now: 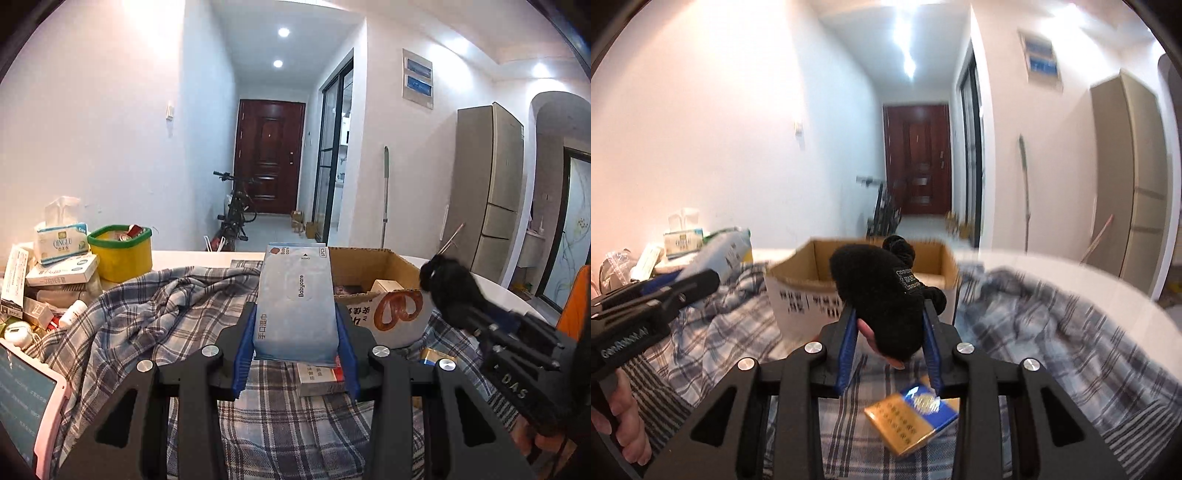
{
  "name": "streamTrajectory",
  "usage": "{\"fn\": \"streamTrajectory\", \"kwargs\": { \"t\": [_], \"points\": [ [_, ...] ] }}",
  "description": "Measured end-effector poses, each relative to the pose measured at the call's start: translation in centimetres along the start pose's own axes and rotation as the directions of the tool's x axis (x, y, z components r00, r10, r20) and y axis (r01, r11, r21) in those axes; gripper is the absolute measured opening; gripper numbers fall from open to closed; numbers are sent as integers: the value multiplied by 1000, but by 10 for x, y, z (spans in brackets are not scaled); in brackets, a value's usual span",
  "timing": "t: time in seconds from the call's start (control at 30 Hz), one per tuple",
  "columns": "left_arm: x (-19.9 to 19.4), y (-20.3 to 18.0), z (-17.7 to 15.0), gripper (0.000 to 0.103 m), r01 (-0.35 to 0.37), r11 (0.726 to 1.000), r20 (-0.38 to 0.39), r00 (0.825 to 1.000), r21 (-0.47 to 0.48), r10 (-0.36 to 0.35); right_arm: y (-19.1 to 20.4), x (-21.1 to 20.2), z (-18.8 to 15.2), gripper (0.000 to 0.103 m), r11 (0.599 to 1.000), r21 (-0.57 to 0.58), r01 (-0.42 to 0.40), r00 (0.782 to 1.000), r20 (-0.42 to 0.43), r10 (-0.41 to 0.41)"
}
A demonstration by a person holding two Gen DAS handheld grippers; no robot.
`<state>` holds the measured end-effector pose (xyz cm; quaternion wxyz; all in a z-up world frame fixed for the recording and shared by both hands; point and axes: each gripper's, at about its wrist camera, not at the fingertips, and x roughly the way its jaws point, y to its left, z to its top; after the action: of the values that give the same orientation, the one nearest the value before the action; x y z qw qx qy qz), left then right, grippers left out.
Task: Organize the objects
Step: 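Lift the wipes packet and the black glove up above the cardboard box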
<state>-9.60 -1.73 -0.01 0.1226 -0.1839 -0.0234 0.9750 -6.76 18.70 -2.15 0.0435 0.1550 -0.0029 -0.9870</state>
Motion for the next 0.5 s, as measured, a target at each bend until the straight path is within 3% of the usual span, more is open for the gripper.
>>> {"fn": "streamTrajectory", "kwargs": {
  "t": [0.17, 0.3, 0.5],
  "points": [
    [-3, 1, 0, 43, -9, 1000, 18, 1000, 0, 9, -2, -15, 5, 32, 999, 14, 29, 995, 96, -31],
    [-14, 3, 2, 43, -15, 1000, 74, 997, -10, 15, -4, -14, 7, 32, 999, 28, 34, 995, 94, -37],
    [-18, 2, 3, 43, -9, 1000, 82, 997, -8, 10, -5, -13, 6, 32, 999, 26, 30, 996, 86, -32]
  ]
}}
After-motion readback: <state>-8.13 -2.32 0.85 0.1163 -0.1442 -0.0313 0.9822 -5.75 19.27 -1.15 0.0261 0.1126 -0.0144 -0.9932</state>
